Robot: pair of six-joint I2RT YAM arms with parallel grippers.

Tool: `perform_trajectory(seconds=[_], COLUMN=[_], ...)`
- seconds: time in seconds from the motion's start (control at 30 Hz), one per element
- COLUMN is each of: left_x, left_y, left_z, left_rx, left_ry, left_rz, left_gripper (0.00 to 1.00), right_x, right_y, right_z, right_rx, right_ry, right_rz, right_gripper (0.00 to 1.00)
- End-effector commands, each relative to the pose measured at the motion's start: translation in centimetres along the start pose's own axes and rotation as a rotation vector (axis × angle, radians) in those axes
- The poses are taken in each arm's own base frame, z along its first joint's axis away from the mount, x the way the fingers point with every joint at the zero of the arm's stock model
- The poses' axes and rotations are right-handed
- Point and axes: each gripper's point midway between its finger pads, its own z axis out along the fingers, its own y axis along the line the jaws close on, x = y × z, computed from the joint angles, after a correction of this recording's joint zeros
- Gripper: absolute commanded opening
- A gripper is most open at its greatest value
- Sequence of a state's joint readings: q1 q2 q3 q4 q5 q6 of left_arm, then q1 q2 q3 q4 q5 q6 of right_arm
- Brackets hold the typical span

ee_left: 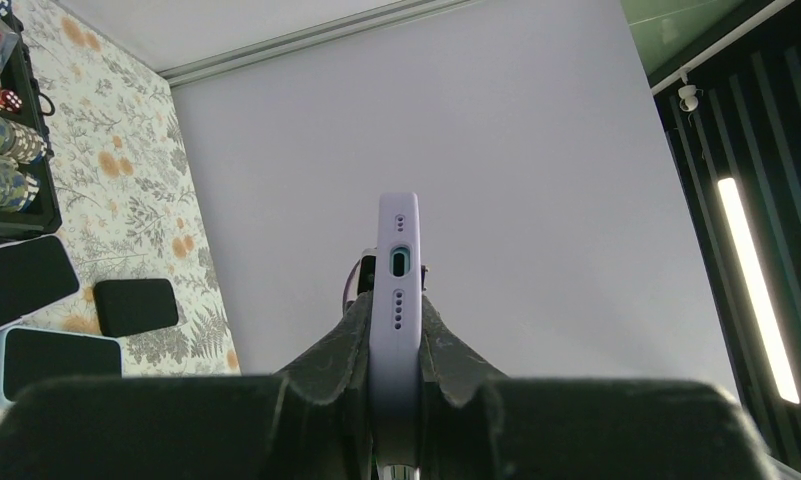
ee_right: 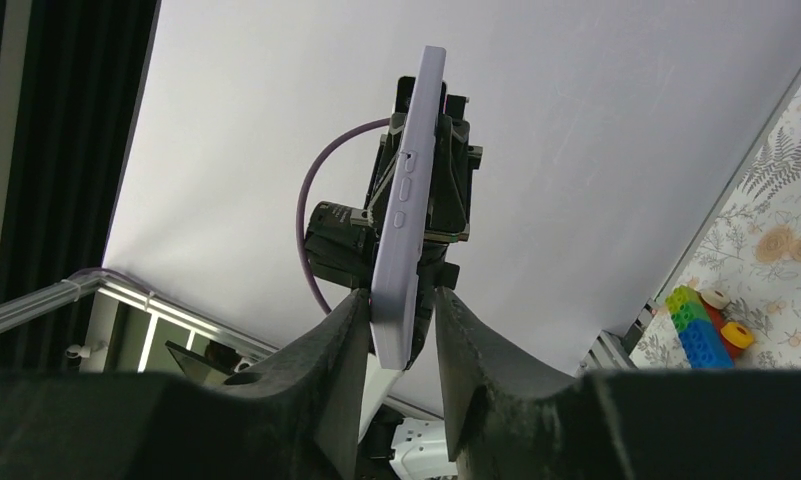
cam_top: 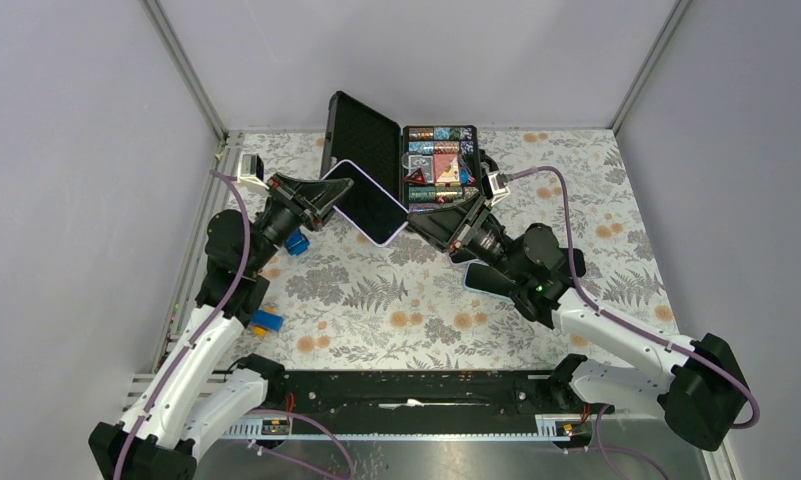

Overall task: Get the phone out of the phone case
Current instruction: Remove the phone case from the phone.

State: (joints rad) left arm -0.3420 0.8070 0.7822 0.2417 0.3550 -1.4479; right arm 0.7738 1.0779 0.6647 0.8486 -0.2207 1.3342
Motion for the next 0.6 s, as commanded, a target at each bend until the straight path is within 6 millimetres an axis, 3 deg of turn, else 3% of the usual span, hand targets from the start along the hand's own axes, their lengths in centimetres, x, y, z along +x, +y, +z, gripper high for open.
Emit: perform_trajectory(seconds=[0.0, 0.2, 0.57], left_x=[-0.5, 0.0, 0.1], left_y=[-4.3, -4.4, -5.6], left_z=[-0.5, -0.9, -1.3], left_rx=[0.146, 0.156, 0.222], left_ry=[-0.031, -0.018, -0.009], left_rz=[-0.006, -0.021, -0.087], left_gripper=[0.0, 0.0, 0.0], right_x=[-1.2, -1.5, -1.4], right_y=[3.0, 2.9, 2.2], right_z=[0.3, 0.2, 0.2], right_rx=[-0.082, -0.096, -0.081], right_ry=[-0.041, -0.063, -0.063], right_rz=[-0.04, -0.011, 0.047], right_gripper=[0.36, 0.42, 0.14])
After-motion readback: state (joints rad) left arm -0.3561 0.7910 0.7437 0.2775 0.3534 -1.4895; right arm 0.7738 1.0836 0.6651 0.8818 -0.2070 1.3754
